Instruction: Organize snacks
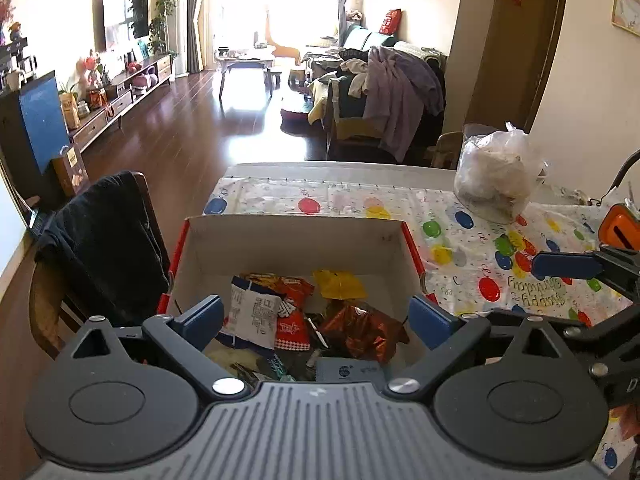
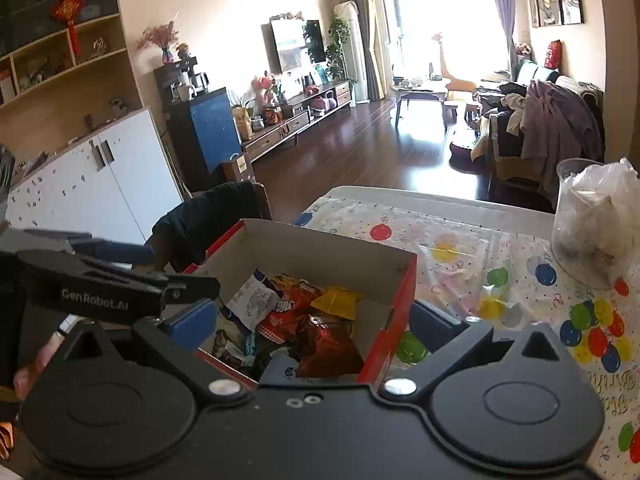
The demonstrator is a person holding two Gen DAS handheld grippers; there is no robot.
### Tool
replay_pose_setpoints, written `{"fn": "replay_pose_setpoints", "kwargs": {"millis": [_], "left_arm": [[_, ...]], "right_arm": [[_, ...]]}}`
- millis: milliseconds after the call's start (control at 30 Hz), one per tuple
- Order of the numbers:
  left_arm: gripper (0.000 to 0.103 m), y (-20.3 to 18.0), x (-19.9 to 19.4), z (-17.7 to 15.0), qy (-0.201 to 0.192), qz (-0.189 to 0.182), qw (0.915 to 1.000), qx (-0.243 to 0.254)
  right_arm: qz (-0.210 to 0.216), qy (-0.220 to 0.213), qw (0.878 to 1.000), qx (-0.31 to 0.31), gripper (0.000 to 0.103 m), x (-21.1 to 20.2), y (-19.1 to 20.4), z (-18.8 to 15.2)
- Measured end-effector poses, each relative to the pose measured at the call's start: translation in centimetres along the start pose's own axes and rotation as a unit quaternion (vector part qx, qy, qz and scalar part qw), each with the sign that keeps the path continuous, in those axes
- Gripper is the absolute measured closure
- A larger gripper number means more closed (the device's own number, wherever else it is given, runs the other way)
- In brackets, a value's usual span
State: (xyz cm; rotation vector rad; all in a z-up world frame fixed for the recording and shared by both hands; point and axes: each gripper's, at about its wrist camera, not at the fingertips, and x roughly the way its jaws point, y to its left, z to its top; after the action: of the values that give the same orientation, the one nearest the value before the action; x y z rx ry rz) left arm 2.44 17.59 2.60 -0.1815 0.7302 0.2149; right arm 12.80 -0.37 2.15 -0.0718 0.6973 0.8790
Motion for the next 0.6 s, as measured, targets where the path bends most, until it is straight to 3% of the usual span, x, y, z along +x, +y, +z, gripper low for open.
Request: {"fn": "replay_pose_setpoints", "kwargs": {"millis": [167, 433, 600], "left_arm": [[0.004, -0.2, -0.1, -0.3, -0.002, 0.014, 0.9999, 0.000], [0.004, -0.3, -0.1, -0.4, -0.004, 0.027, 0.9996, -0.008], [0.004, -0.1, -0.3, -0.5, -0.004, 0.026, 0.9996, -0.010]], "right_arm": [[-0.010, -0.017, 1.000, 0.001, 0.000, -0.3, 0.0, -0.4], [-0.024, -0.008, 1.000, -0.009, 0.000, -0.2, 0.3, -1.0], [-0.014, -0.010, 1.000, 0.003, 0.000, -0.3, 0.0, -1.2]]}}
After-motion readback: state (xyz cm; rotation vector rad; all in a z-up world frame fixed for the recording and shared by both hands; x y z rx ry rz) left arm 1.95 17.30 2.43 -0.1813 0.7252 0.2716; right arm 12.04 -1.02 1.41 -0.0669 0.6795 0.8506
